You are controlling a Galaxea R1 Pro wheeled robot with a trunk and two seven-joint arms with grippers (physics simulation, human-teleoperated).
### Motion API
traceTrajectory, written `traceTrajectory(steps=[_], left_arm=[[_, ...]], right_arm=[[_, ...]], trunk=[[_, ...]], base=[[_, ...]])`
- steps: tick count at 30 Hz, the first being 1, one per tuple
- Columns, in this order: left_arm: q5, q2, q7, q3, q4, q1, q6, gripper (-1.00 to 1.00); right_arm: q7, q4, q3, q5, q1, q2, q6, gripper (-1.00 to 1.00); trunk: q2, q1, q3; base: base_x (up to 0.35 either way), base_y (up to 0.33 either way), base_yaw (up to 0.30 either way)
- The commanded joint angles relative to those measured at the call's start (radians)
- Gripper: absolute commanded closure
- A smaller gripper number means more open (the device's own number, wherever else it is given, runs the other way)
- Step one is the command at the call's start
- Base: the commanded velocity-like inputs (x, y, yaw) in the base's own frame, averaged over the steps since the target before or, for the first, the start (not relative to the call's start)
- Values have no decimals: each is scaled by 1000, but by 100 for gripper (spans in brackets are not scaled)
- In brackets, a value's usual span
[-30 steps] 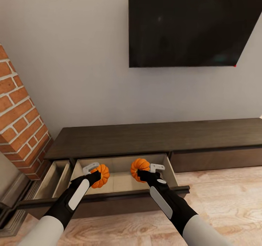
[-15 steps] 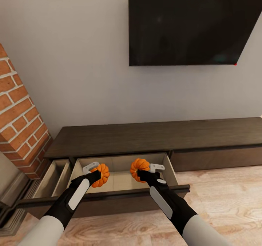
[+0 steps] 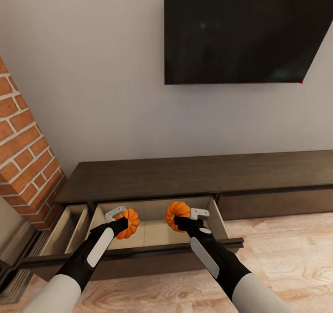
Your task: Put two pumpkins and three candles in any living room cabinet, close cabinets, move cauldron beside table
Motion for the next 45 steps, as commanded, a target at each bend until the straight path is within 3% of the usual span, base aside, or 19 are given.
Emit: traceTrajectory(steps=[1,5,23,28,45], left_arm=[[9,1,10,-5,-3,-1,1,100],[9,1,9,-6,-4,-1,1,100],[8,0,9,-4,1,-1,-2,100],[8,0,10,-4,1,-1,-24,100],[9,1,11,-4,1,-1,-30,100]], right_arm=[[-7,-2,3,-6,-1,0,3,100],[-7,-2,3,-6,-1,0,3,100],[-6,0,4,-6,-1,0,-1,100],[-6,19,34,-7,-1,0,-31,100],[-7,26,44,-6,-1,1,-36,100]], trunk=[[0,0,-1],[0,0,-1],[-126,69,-57],[-161,88,-73],[-161,88,-73]], base=[[32,15,0],[12,5,0],[0,0,0],[0,0,0],[22,0,0]])
